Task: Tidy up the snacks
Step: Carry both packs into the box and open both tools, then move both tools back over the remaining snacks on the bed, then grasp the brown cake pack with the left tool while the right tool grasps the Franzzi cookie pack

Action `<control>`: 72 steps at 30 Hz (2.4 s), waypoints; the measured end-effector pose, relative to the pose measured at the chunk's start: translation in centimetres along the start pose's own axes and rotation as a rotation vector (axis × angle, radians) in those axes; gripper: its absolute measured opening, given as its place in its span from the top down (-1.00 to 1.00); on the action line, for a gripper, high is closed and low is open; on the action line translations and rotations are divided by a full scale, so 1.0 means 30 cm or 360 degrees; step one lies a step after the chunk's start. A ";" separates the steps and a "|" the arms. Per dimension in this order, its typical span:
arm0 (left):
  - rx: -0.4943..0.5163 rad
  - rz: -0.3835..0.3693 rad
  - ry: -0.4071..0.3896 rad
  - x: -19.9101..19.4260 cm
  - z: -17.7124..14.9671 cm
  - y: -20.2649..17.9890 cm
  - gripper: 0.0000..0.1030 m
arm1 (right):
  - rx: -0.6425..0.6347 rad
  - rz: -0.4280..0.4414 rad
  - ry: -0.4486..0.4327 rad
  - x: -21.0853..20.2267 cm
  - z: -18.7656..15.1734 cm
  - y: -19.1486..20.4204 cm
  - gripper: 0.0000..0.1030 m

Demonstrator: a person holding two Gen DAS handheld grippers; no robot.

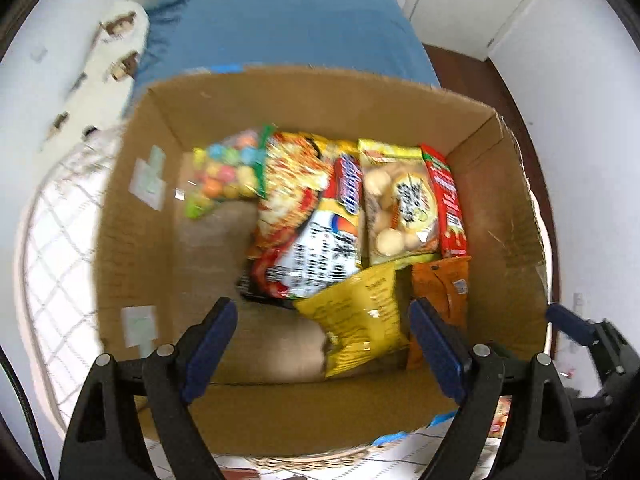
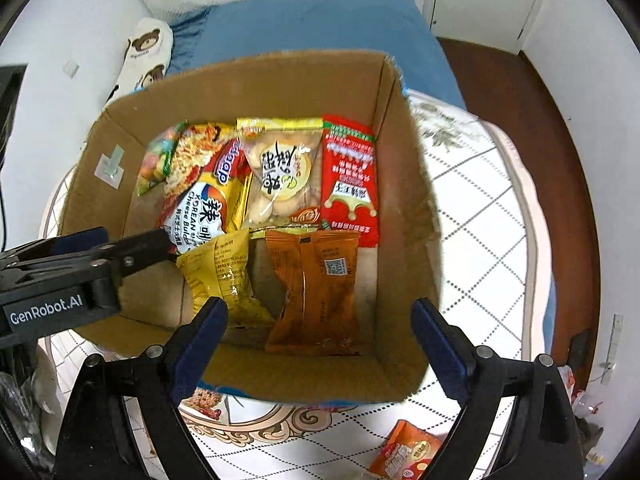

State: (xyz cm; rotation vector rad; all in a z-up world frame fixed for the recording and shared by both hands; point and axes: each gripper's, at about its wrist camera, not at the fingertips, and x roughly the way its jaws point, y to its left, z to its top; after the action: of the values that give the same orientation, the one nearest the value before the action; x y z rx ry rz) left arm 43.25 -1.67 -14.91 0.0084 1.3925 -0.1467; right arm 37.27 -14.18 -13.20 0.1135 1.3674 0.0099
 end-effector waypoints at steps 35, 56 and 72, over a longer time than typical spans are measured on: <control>-0.0004 0.0098 -0.0467 -0.406 -0.523 0.077 -0.71 | 0.0093 0.0112 -0.0407 -0.445 -0.438 0.045 -0.84; -0.0043 0.0264 0.0218 0.153 -0.903 0.182 -0.71 | -0.0603 -0.0430 0.0526 0.247 -0.845 -0.026 -0.66; -0.0317 0.0077 0.0459 0.282 -0.998 0.323 -0.70 | 0.0432 0.0364 0.0407 0.198 -0.743 -0.166 -0.58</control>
State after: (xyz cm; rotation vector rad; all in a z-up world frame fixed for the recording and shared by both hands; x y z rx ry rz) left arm 16.40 9.88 -29.34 -0.1058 1.6888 0.0357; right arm 16.38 -17.00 -23.84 0.5108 1.5998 0.0309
